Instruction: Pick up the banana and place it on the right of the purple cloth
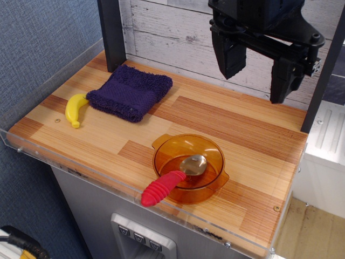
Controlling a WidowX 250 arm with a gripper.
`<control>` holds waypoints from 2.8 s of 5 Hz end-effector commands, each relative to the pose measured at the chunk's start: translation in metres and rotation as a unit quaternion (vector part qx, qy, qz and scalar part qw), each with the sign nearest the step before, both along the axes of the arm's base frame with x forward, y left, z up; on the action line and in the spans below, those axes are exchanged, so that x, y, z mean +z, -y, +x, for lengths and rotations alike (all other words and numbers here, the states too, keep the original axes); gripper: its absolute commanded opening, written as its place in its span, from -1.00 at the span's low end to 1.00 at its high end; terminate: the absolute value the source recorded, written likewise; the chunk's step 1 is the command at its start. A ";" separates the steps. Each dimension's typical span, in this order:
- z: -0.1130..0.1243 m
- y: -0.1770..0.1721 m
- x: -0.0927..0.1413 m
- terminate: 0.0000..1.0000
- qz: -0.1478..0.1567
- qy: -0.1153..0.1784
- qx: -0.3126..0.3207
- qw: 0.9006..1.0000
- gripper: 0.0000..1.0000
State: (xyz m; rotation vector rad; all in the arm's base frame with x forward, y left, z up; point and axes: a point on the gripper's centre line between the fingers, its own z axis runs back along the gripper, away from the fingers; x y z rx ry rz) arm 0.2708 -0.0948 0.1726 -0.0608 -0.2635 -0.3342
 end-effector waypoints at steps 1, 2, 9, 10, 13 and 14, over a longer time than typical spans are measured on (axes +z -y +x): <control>0.000 0.000 0.000 -1.00 0.000 0.000 0.000 1.000 1.00; -0.003 -0.030 -0.004 -1.00 0.000 -0.014 0.059 0.998 1.00; -0.005 -0.261 -0.102 -1.00 0.060 -0.064 0.252 0.964 1.00; -0.001 -0.281 -0.116 -1.00 0.054 -0.049 0.246 0.966 1.00; 0.011 -0.295 -0.139 -1.00 0.041 -0.053 0.271 0.960 1.00; 0.010 -0.294 -0.147 -1.00 0.038 -0.068 0.273 0.959 1.00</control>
